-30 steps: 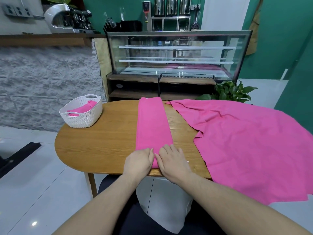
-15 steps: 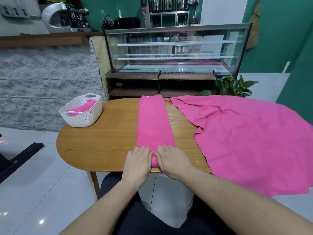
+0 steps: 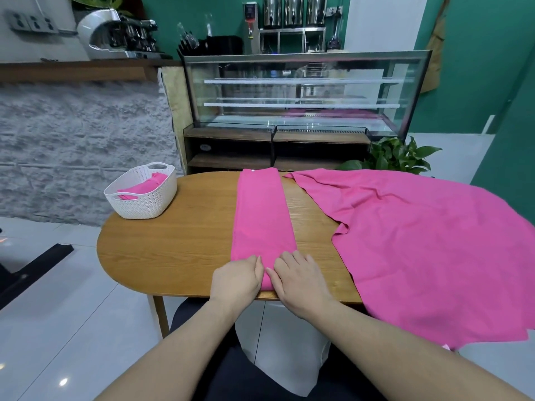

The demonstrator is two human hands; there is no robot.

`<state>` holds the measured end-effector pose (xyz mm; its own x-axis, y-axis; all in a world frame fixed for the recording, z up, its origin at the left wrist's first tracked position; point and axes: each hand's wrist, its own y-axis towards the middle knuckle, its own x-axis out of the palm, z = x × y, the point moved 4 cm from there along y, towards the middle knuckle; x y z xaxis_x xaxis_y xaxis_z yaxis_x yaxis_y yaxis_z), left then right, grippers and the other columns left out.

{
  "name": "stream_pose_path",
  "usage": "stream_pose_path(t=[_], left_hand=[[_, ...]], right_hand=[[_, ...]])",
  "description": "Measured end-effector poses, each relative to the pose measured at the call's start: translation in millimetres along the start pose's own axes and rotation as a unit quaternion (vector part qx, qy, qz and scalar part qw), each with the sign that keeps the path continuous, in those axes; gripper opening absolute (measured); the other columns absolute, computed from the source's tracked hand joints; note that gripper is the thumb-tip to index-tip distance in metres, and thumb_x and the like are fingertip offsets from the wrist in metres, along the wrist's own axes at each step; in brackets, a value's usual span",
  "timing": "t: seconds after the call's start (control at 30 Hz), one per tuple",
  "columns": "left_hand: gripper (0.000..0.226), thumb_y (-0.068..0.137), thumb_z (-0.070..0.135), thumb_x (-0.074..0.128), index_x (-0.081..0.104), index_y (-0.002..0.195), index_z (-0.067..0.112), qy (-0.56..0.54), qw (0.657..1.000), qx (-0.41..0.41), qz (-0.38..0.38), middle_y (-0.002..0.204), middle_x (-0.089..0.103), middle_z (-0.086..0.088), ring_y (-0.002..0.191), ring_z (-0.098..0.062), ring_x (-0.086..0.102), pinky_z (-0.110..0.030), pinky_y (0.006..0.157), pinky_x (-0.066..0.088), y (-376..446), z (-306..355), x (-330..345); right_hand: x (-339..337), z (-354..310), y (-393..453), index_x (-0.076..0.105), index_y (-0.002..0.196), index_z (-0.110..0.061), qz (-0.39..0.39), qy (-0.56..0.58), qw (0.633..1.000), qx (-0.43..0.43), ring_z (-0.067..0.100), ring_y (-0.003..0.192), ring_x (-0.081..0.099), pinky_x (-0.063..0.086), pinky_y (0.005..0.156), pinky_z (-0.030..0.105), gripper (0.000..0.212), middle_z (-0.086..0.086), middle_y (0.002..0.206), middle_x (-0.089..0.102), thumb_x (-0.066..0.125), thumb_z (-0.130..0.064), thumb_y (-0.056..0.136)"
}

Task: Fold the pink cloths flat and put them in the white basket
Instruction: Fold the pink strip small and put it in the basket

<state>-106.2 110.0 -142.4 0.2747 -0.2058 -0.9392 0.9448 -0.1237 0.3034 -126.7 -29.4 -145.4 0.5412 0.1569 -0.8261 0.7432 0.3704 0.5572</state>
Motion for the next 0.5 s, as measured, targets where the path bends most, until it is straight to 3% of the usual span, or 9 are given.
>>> stream_pose_path(t=[0.1, 0.2, 0.33, 0.43, 0.5], left_hand=[[0.045, 0.101, 0.038, 0.017, 0.052, 0.074, 0.024, 0.068, 0.996, 0.056, 0.025, 0.067, 0.06, 0.003, 0.067, -0.025, 0.058, -0.035, 0.061, 0.033, -2, 0, 2], [0.034, 0.102, 0.029, 0.035, 0.053, 0.074, 0.022, 0.083, 0.985, 0.11, 0.105, 0.072, 0.051, 0.001, 0.068, -0.024, 0.047, -0.038, 0.062, 0.034, -12, -2, 9], [0.039, 0.105, 0.029, 0.026, 0.051, 0.077, 0.02, 0.006, 0.985, 0.143, 0.095, 0.071, 0.047, 0.003, 0.061, -0.021, 0.045, -0.036, 0.057, 0.035, -17, -3, 10], [0.05, 0.106, 0.036, 0.011, 0.05, 0.078, 0.02, -0.002, 0.988, 0.146, 0.053, 0.069, 0.049, 0.002, 0.059, -0.024, 0.049, -0.041, 0.055, 0.043, -13, -4, 9], [0.043, 0.104, 0.038, 0.015, 0.047, 0.082, 0.021, 0.001, 0.991, 0.133, 0.031, 0.071, 0.055, 0.002, 0.064, -0.027, 0.056, -0.039, 0.056, 0.043, -10, -1, 4]], right_hand=[[6, 2, 8, 0.051, 0.076, -0.017, -0.053, 0.055, 0.997, -0.005, 0.029, 0.059, 0.056, 0.039, 0.054, 0.038, 0.035, 0.005, 0.067, 0.056, 0.035, -0.037, 0.099], [8, 0, 18, 0.053, 0.09, -0.014, -0.123, 0.085, 0.989, 0.007, 0.036, 0.075, 0.064, 0.041, 0.061, 0.039, 0.053, 0.009, 0.084, 0.067, 0.011, -0.047, 0.096], [8, 4, 23, 0.057, 0.101, -0.013, -0.14, 0.103, 0.983, 0.062, 0.038, 0.09, 0.065, 0.045, 0.073, 0.04, 0.04, 0.012, 0.099, 0.07, 0.027, -0.039, 0.105], [5, 3, 18, 0.053, 0.098, -0.013, -0.129, 0.11, 0.985, 0.046, 0.036, 0.087, 0.063, 0.04, 0.069, 0.04, 0.035, 0.011, 0.094, 0.068, 0.029, -0.037, 0.105], [-1, 3, 11, 0.048, 0.089, -0.014, -0.075, 0.12, 0.99, 0.023, 0.031, 0.077, 0.056, 0.038, 0.064, 0.04, 0.03, 0.008, 0.084, 0.059, 0.034, -0.036, 0.104]])
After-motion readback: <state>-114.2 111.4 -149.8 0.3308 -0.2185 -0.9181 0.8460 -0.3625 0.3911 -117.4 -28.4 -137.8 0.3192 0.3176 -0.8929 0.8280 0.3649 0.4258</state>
